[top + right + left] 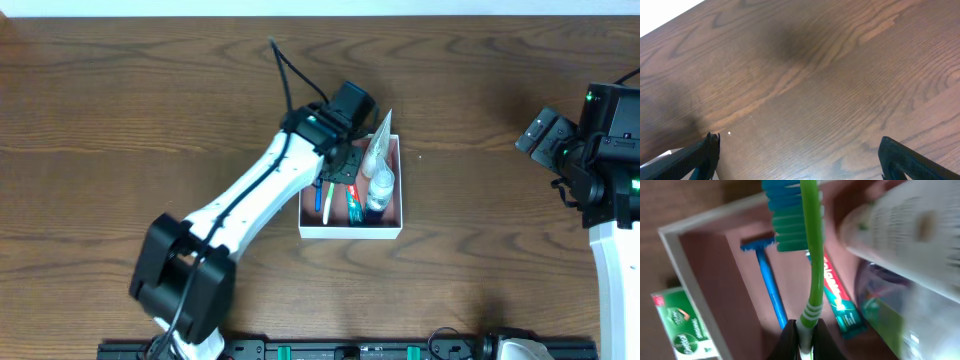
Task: Pack container
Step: 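Lower the toothbrush into the box and release it, then grasp the green Dettol soap box with the left gripper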
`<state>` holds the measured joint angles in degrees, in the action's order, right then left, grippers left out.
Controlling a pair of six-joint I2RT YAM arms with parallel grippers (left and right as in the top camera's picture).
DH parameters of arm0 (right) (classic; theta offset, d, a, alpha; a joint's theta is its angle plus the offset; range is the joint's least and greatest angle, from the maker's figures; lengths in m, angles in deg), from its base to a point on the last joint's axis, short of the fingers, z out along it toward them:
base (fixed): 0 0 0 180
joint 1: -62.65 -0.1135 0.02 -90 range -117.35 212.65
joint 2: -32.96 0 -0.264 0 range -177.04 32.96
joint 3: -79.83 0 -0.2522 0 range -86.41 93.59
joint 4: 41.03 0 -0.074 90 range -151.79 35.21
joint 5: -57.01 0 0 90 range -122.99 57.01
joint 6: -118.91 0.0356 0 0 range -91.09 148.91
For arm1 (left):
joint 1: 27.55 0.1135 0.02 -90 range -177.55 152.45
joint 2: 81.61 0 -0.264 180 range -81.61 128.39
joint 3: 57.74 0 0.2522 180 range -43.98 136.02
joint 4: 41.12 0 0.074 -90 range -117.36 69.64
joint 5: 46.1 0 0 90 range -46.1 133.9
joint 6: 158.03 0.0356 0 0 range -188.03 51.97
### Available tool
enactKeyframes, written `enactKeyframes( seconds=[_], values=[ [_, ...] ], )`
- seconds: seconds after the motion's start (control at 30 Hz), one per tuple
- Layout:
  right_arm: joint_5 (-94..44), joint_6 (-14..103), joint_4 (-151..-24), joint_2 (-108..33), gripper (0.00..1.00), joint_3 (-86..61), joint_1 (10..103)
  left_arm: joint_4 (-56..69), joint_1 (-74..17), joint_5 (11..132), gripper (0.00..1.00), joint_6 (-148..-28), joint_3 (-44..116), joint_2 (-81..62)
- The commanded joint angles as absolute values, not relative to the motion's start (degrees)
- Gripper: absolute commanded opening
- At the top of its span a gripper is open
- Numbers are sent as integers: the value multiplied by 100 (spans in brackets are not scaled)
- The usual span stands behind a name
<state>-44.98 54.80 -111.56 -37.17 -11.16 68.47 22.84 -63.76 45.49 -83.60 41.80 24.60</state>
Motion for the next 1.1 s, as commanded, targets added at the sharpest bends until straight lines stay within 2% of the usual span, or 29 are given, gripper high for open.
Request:
enactKeyframes(
  seconds=[0.0, 0.13, 0.2, 0.23, 0.27, 0.67, 0.73, 0.87, 0.97, 1.07],
  values=[
    [-4515, 5456, -11159, -3723, 99, -1073, 6884, 2347, -6365, 4302, 6, -8898, 4136, 2698],
    [-4515, 5456, -11159, -3723, 99, -1073, 6884, 2351, -6363, 4300, 9, -8898, 4136, 2919],
    [-4515, 5456, -11159, -3723, 99, -1073, 6884, 2351, -6363, 4302, 17, -8898, 4136, 2974],
    [-4515, 5456, -11159, -3723, 99, -1073, 6884, 2351, -6363, 4302, 17, -8895, 4136, 2978],
    [-4515, 5456, -11159, -3723, 99, -1073, 6884, 2347, -6363, 4302, 24, -8893, 4136, 2978],
    [-4515, 5456, -11159, -3723, 99, -1073, 6884, 2898, -6330, 4295, 36, -8734, 4901, 1955],
    [-4515, 5456, -11159, -3723, 99, -1073, 6884, 2920, -6262, 4225, 42, -8541, 4903, 1606],
    [-4515, 5456, -11159, -3723, 99, -1073, 6884, 3315, -5838, 3491, 61, -8467, 4901, 1066],
    [-4515, 5456, -11159, -3723, 99, -1073, 6884, 3621, -5333, 3423, 75, -7829, 4882, 1040],
    [-4515, 5456, -11159, -3723, 99, -1073, 6884, 3744, -4820, 3655, 78, -7466, 4648, 1182]
  ],
)
